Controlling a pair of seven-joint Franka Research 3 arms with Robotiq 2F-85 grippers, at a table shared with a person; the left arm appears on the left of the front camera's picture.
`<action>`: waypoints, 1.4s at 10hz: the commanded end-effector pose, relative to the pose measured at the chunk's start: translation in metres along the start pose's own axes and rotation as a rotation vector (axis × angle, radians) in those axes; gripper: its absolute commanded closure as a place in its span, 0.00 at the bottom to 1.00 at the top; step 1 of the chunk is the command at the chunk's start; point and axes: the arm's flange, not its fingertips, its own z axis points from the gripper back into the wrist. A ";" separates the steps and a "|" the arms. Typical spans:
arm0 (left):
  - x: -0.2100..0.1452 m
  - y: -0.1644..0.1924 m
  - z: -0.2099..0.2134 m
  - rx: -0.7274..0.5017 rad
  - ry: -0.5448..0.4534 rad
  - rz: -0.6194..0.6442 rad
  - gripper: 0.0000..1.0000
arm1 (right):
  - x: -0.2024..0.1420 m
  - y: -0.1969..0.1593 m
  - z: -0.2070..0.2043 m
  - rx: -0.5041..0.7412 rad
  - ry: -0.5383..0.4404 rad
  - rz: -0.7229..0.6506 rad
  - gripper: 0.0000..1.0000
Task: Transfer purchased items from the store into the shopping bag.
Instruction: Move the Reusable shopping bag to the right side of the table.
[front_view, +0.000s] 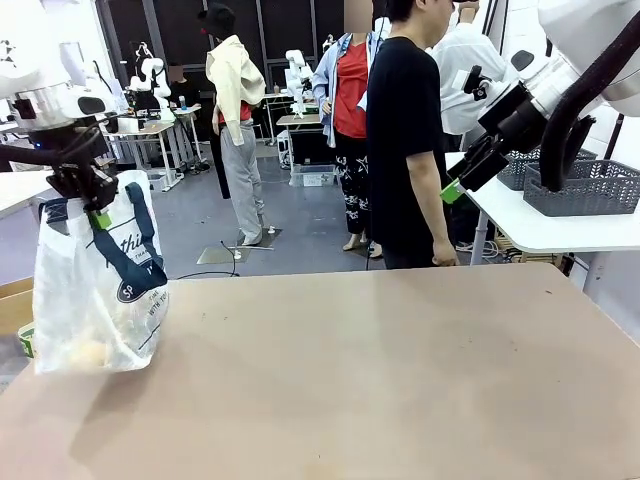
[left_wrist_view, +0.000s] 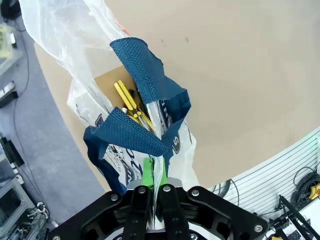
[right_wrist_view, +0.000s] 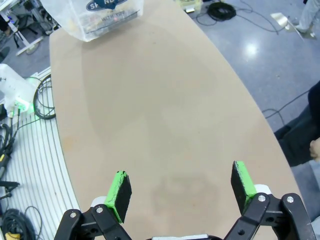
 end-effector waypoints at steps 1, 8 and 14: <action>-0.001 0.003 0.007 0.009 -0.028 0.002 1.00 | 0.000 0.000 -0.002 -0.009 -0.012 0.009 0.00; 0.028 0.046 0.006 0.022 -0.098 -0.014 1.00 | 0.000 0.000 -0.002 -0.009 -0.012 0.009 0.00; 0.017 0.113 -0.038 0.027 -0.088 -0.040 1.00 | 0.000 0.000 -0.002 -0.009 -0.012 0.009 0.00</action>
